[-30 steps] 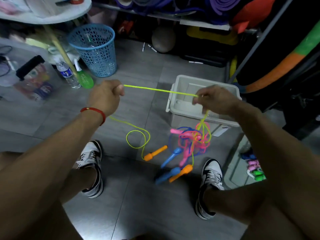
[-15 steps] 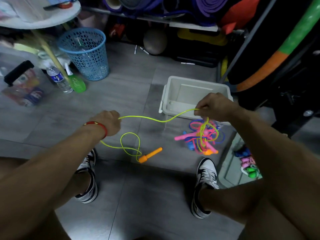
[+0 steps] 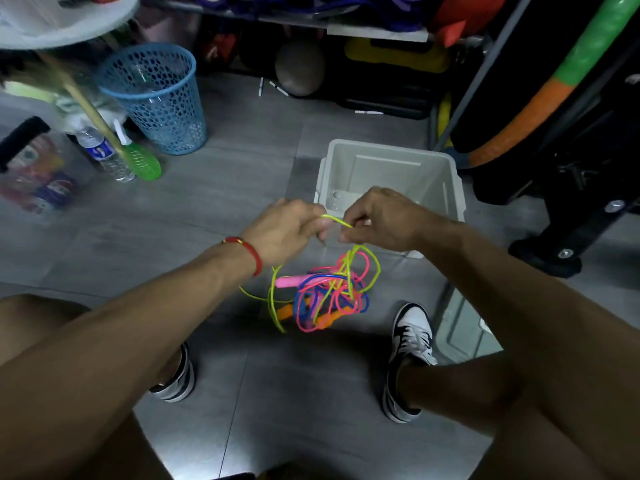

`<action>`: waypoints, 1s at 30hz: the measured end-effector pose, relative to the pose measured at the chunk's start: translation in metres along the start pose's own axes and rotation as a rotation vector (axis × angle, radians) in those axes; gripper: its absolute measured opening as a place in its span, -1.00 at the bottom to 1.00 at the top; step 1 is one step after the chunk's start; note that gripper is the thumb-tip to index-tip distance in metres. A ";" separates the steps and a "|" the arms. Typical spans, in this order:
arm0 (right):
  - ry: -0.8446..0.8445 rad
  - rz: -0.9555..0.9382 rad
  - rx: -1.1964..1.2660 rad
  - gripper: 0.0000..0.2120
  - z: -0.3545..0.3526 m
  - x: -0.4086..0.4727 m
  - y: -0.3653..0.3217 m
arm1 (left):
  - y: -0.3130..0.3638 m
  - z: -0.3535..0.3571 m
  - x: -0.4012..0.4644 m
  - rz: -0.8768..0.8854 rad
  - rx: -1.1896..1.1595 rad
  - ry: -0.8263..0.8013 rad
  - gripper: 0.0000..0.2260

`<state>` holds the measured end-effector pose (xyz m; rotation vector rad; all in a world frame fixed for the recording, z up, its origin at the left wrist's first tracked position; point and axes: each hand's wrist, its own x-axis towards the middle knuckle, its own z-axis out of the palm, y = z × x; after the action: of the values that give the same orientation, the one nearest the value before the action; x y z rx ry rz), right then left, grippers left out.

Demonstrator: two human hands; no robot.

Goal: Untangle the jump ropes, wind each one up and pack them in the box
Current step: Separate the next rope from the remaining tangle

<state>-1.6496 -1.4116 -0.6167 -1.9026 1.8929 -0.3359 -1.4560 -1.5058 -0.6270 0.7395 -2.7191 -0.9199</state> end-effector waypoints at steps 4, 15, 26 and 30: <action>-0.185 0.108 0.007 -0.89 0.010 -0.009 0.037 | -0.011 -0.028 0.001 -0.059 -0.119 0.178 -0.72; 0.072 0.148 -0.030 -0.87 -0.030 -0.024 0.053 | -0.038 -0.057 -0.008 -0.470 0.326 0.095 -0.69; 0.156 0.134 0.115 -0.88 -0.036 -0.026 0.032 | -0.004 0.011 -0.002 -0.391 -0.220 -0.223 -0.80; 0.170 0.160 0.188 -0.81 -0.025 -0.017 0.023 | 0.014 0.033 -0.004 -0.311 -0.375 -0.127 -0.67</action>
<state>-1.6826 -1.3976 -0.6034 -1.6340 2.0284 -0.6183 -1.4690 -1.4770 -0.6447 1.0675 -2.4545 -1.5387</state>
